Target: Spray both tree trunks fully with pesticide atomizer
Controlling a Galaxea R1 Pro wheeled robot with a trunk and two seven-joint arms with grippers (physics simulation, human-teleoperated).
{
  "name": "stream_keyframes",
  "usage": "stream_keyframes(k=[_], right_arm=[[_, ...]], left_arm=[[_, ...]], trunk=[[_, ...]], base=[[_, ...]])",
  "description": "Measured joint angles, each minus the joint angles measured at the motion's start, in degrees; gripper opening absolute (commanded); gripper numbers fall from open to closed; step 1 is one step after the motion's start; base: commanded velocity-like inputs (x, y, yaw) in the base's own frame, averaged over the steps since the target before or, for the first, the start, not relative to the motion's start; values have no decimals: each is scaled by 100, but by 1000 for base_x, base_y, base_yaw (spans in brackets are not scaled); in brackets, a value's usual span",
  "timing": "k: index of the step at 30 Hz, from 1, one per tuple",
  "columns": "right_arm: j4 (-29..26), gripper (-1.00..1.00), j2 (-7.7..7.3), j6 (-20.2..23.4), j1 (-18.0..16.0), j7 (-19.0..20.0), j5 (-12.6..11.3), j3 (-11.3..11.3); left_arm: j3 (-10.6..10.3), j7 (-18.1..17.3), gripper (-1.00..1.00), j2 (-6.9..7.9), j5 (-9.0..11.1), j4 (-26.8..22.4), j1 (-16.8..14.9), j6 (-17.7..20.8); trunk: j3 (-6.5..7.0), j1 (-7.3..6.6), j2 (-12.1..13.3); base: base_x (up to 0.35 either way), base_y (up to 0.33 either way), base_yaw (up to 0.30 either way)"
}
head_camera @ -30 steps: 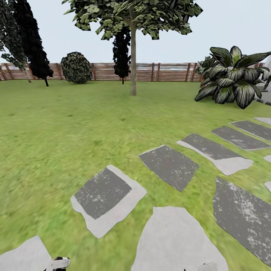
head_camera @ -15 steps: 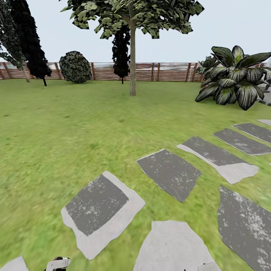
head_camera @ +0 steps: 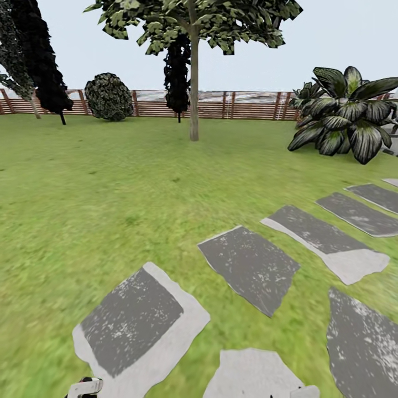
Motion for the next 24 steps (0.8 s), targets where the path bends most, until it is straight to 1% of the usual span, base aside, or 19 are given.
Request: stream_keyframes(k=[24], right_arm=[[0,100,0,0,0,0,0,0]], left_arm=[[0,0,-100,0,0,0,0,0]], trunk=[[0,0,0]], base=[[338,-80,0]])
